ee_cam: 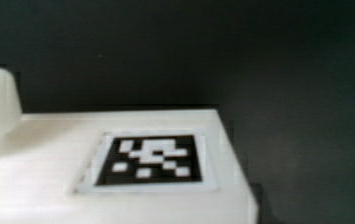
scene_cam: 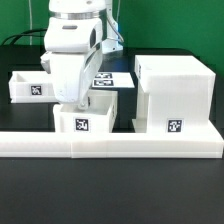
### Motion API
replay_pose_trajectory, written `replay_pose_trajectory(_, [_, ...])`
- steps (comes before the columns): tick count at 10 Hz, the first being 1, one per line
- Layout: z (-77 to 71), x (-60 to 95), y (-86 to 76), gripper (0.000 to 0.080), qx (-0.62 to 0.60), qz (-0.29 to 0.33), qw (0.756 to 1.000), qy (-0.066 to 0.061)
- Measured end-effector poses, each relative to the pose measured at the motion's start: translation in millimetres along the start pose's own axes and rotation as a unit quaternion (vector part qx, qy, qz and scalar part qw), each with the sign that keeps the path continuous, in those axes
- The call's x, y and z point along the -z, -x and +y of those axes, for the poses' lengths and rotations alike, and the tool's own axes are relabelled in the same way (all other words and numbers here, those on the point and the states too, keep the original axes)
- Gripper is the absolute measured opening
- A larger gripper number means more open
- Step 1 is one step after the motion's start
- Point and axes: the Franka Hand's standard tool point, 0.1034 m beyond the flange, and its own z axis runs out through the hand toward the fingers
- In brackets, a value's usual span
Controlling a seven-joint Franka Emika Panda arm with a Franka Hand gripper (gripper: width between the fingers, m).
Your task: Assemble drawer
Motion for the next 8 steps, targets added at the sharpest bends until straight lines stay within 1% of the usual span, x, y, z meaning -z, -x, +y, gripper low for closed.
replay_pose_trajectory(1, [-2.8, -1.6, 0.2, 0.0042, -0.003, 0.000, 1.000, -0.002])
replay_pose_trajectory(6, [-4.5, -5.6, 1.0, 0.0042, 0.004, -0.004, 1.000, -0.005])
replay_pose_trajectory(7, [-3.9, -5.6, -0.5, 0.0042, 0.011, -0.006, 1.000, -0.006])
replay_pose_trajectory(8, [-0.2, -5.1, -6.8, 0.0042, 0.035, -0.012, 0.999, -0.007])
